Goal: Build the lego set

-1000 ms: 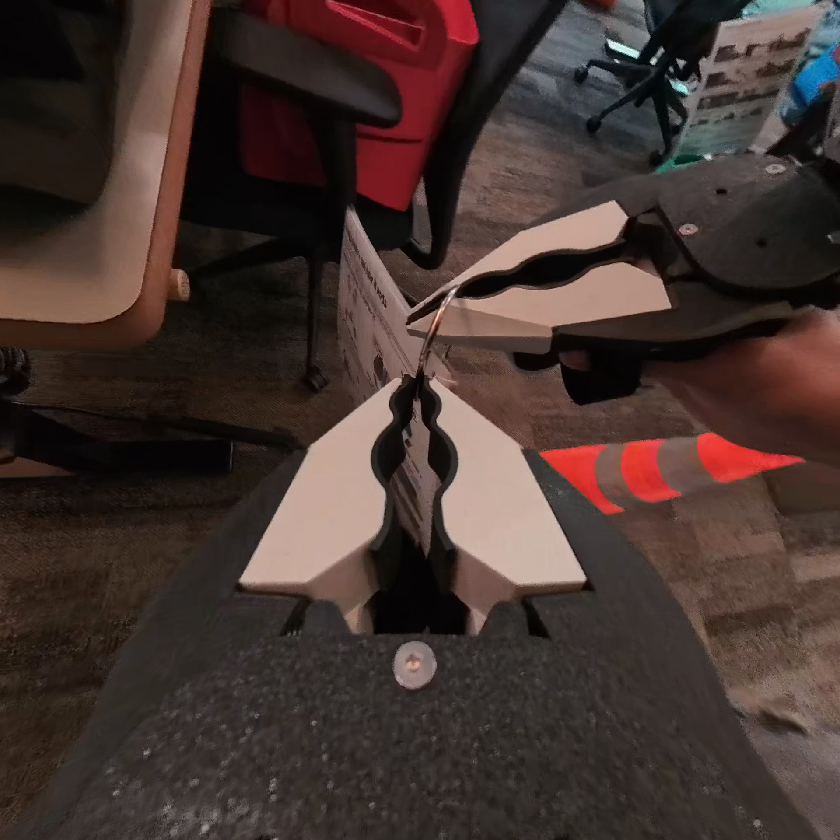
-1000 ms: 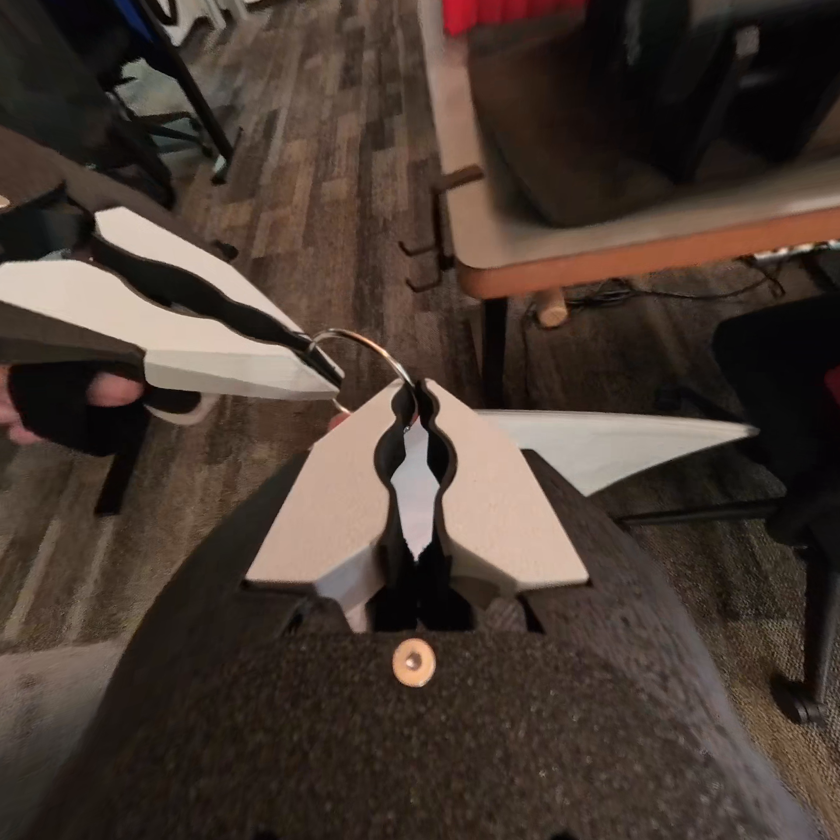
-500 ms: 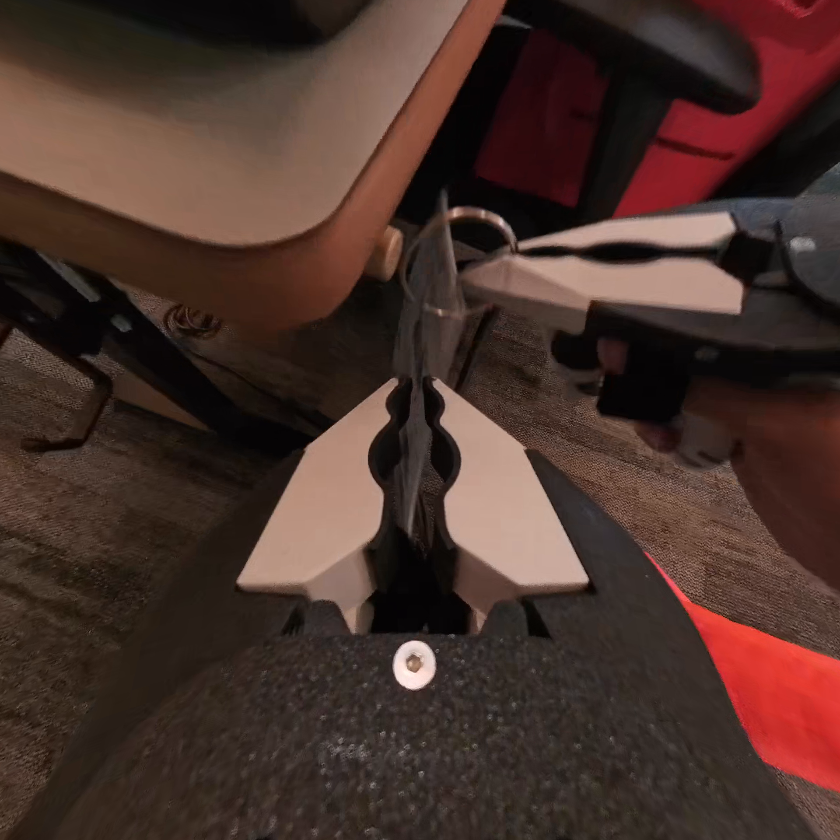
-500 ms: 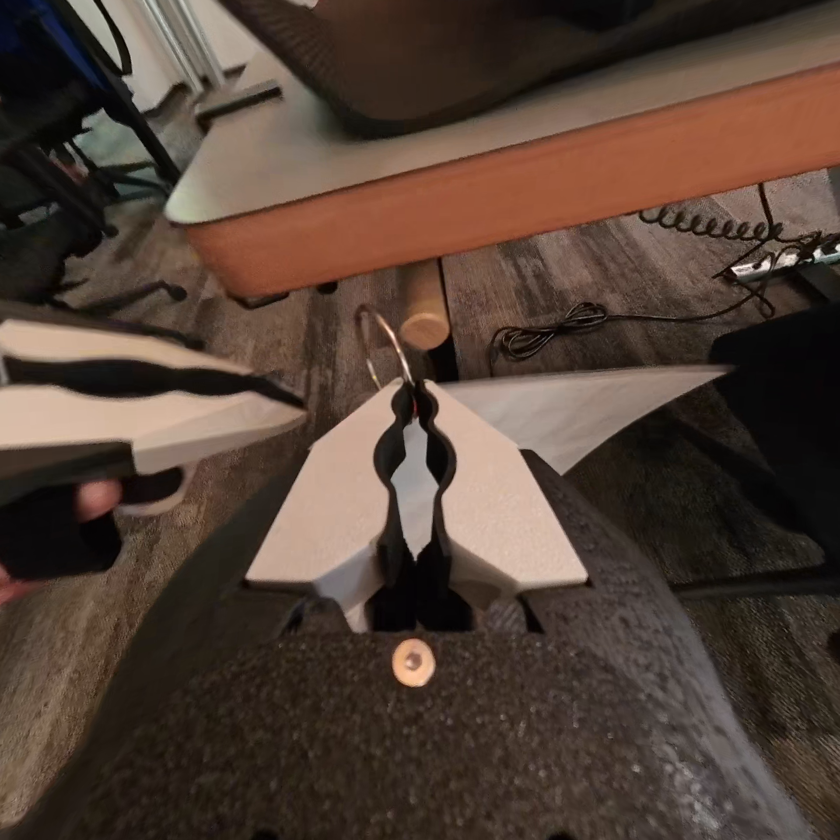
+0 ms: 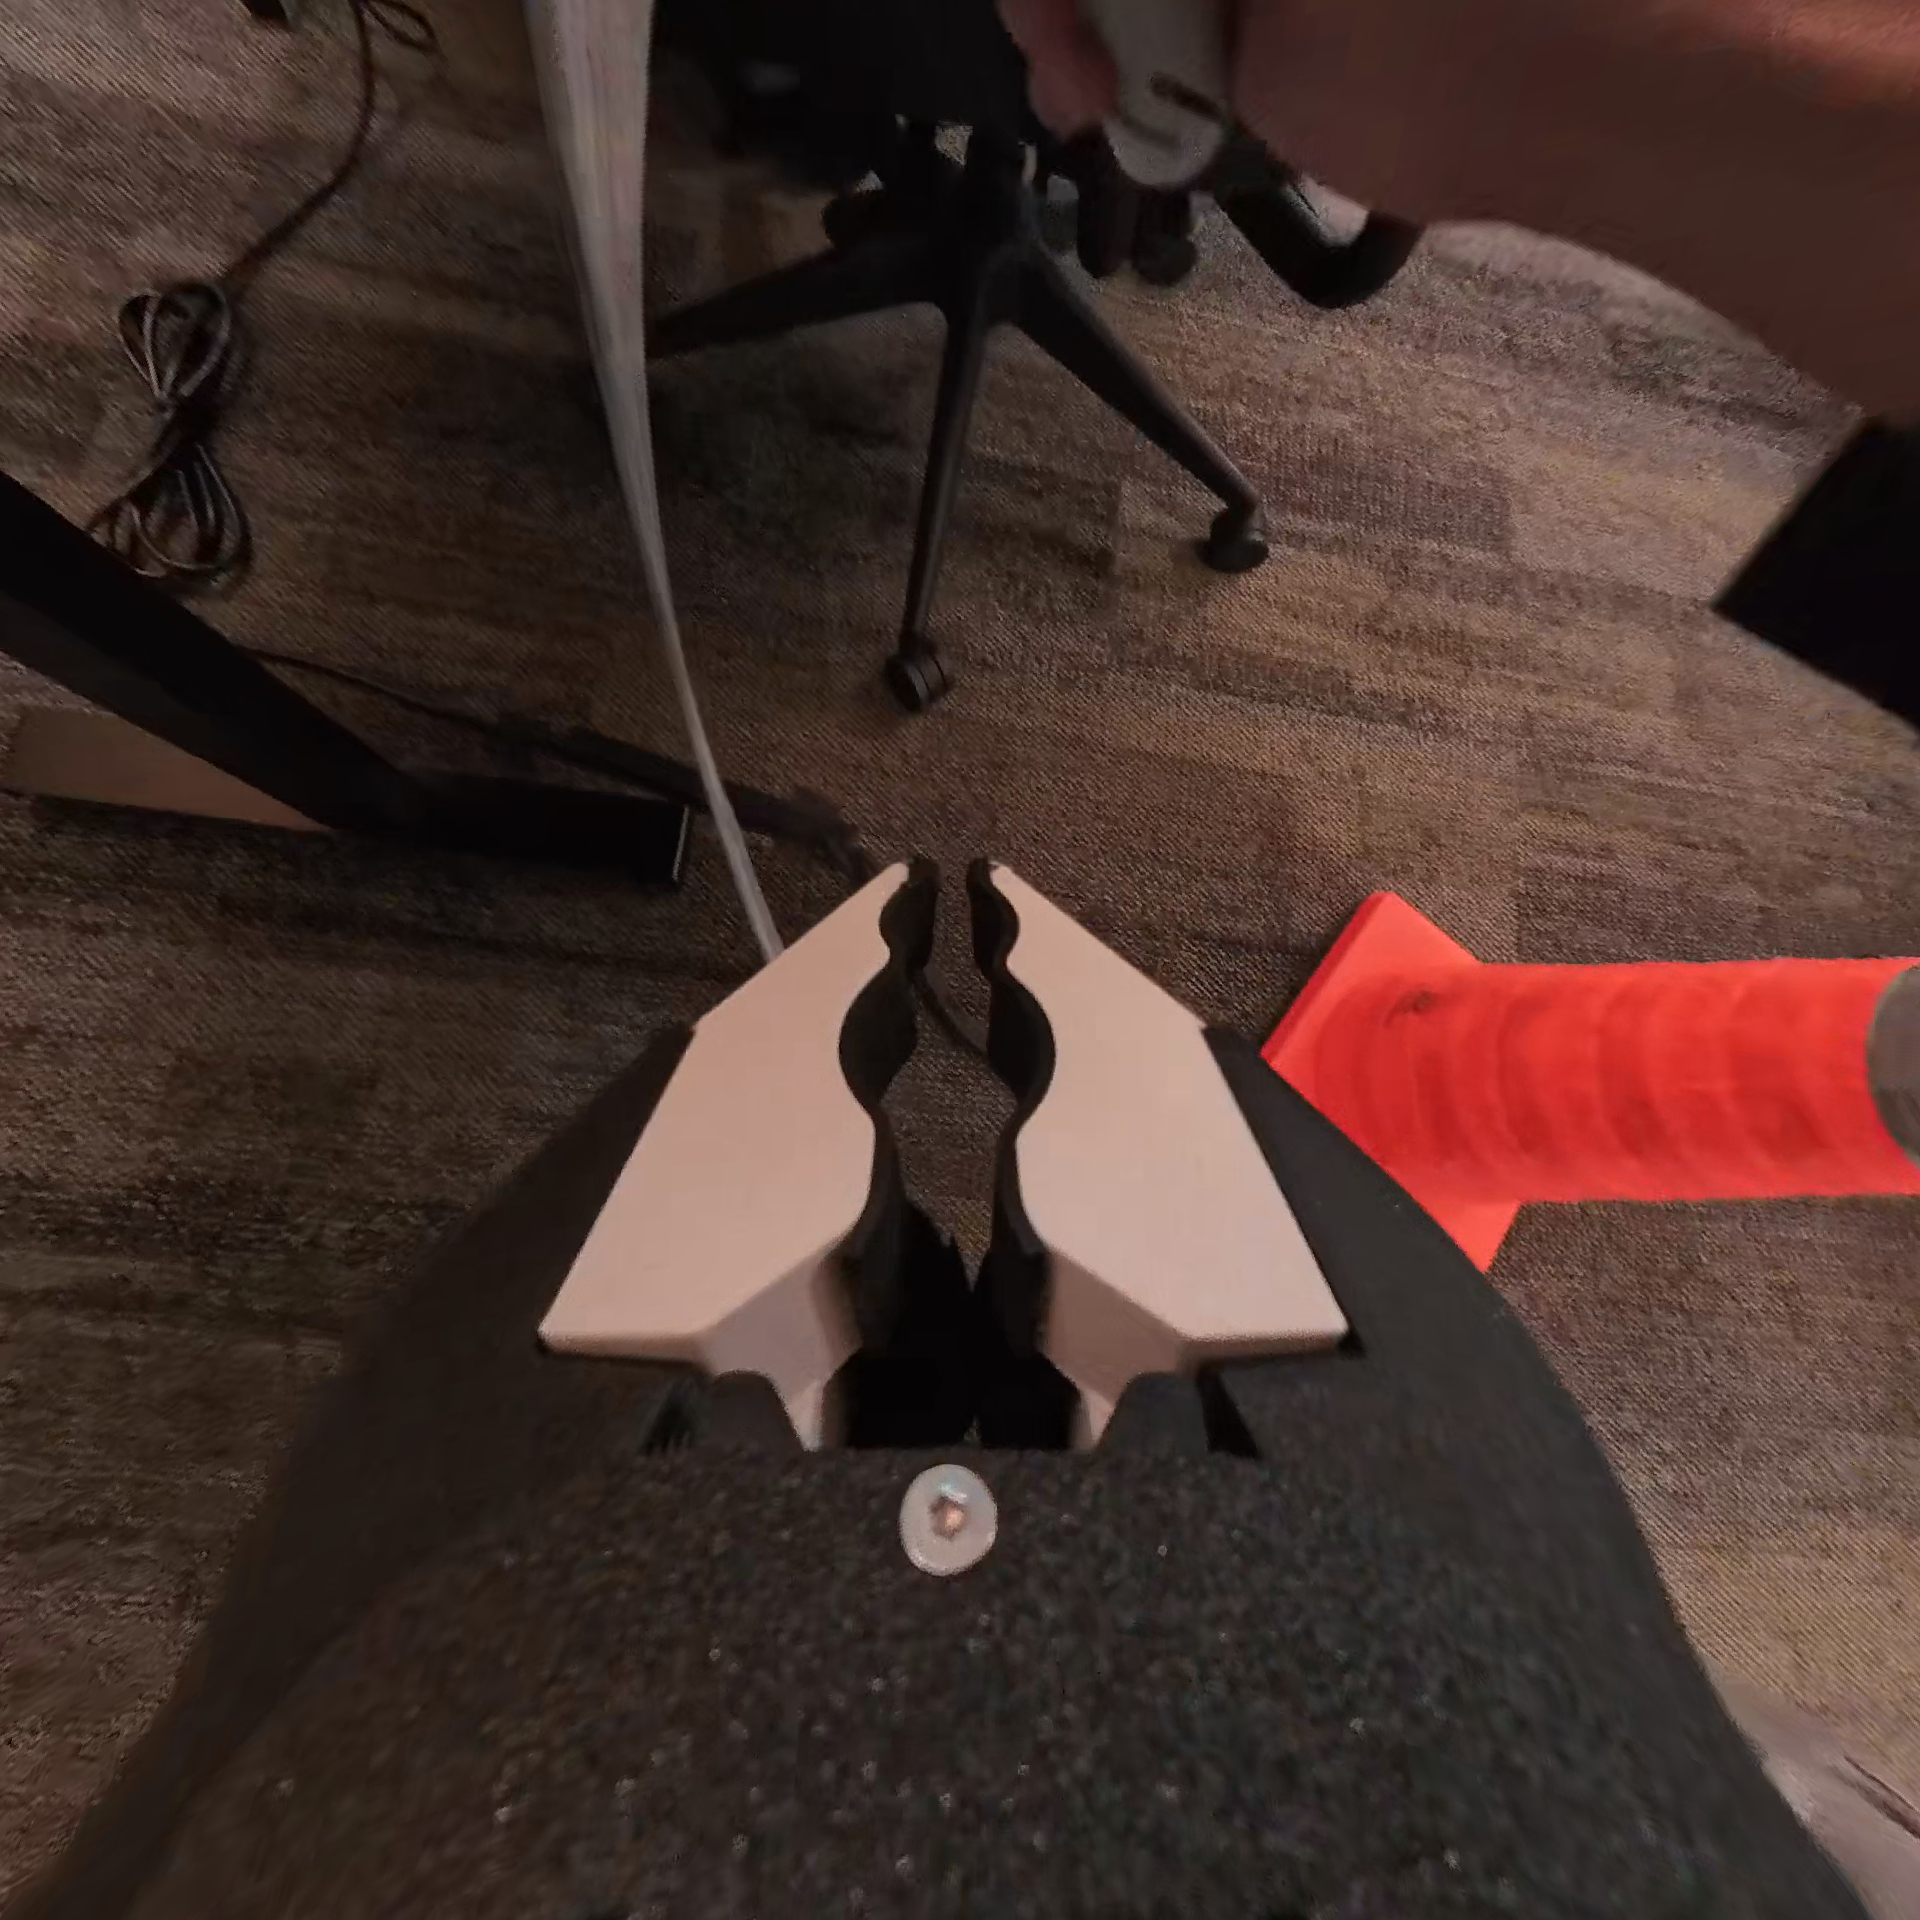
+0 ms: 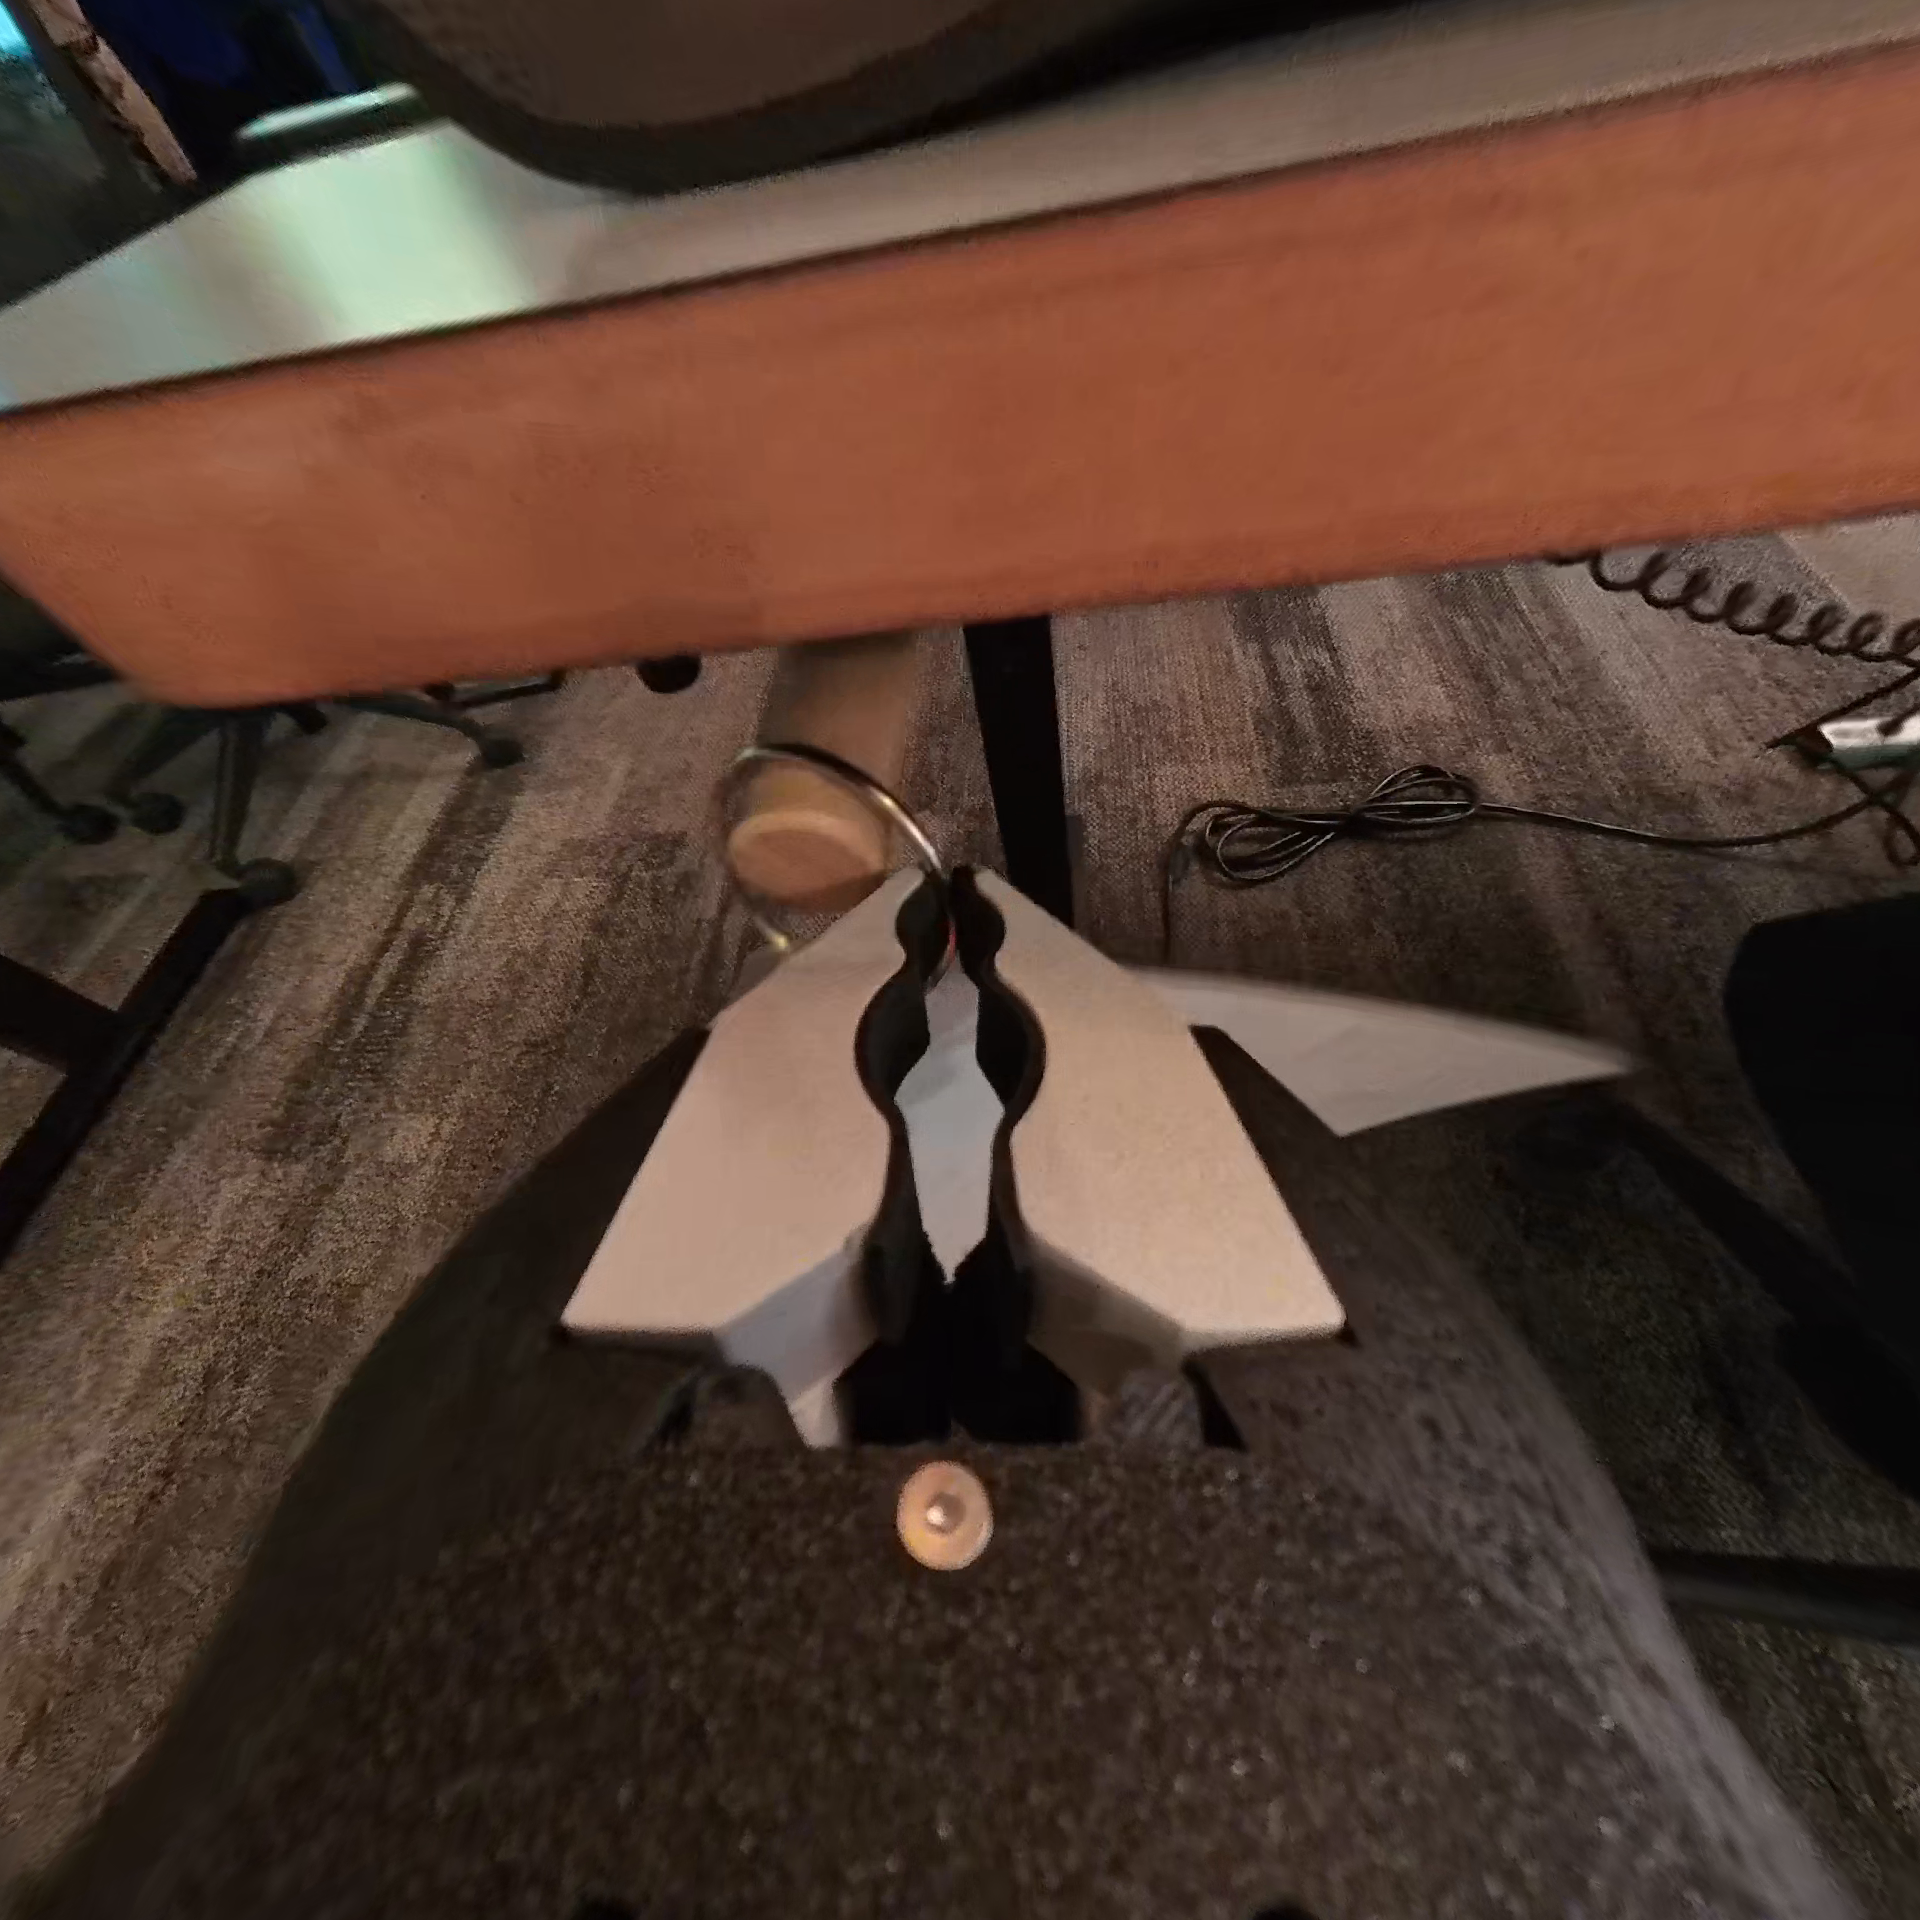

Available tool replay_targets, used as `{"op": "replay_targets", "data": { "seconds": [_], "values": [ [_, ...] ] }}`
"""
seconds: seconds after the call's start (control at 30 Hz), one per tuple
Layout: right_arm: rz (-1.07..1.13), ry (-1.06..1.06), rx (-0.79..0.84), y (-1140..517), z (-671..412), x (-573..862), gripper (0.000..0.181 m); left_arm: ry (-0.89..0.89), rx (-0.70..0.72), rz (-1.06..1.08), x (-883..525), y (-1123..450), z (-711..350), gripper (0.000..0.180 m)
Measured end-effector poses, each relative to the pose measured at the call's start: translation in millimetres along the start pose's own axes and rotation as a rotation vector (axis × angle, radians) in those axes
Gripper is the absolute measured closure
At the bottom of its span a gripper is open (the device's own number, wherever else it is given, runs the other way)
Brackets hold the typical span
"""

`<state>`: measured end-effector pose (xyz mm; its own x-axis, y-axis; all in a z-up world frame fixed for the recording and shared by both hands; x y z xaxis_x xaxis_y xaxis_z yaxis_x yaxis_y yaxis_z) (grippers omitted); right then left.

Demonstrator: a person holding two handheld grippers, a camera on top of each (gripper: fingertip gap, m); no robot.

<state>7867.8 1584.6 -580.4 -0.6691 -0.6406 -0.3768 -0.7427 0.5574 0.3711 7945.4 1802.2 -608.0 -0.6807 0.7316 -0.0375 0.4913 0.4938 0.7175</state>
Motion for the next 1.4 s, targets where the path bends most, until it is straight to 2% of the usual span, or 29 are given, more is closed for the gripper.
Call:
{"op": "replay_targets", "data": {
  "seconds": [0.23,0.3,0.47,0.67,0.77,0.9,1.0,1.17,1.3,1.4],
  "values": [
    [-0.158,-0.017,0.039,-32,-20,8,0.181,0.028,0.013,0.081,34,8,-1,0.175],
    [-0.197,-0.022,0.099,-36,-21,7,0.181,0.022,0.032,0.104,39,11,-7,0.175],
    [-0.267,-0.145,0.238,-39,-17,6,0.181,0.004,0.059,0.135,45,18,-19,0.175],
    [-0.353,-0.270,0.318,-34,-4,4,0.179,0.017,0.066,0.145,48,26,-27,0.175],
    [-0.385,-0.263,0.317,-28,9,1,0.169,0.017,0.072,0.150,51,30,-30,0.175],
    [-0.424,-0.302,0.334,-20,20,-3,0.166,0.007,0.078,0.156,57,34,-32,0.175],
    [-0.409,-0.324,0.352,-11,24,1,0.164,0.012,0.077,0.158,58,36,-31,0.175],
    [-0.396,-0.329,0.378,15,33,6,0.151,0.012,0.082,0.155,58,39,-30,0.175],
    [-0.300,-0.279,0.392,46,41,10,0.150,0.016,0.082,0.144,53,48,-28,0.175],
    [-0.216,-0.240,0.343,69,50,14,0.145,0.030,0.080,0.139,51,58,-26,0.175]
  ]
}}
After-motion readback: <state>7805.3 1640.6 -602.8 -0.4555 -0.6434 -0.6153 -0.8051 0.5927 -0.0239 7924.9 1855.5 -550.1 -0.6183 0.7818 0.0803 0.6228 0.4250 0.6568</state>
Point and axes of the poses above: each gripper's, where its closed fingertips meet, y back along the fingers, z out of its underside, x = y × z across the jaws, the point moved 3 cm from there along y, back along the fingers, and after that the axes turned 14 degrees about -y, right-handed, at the moved point
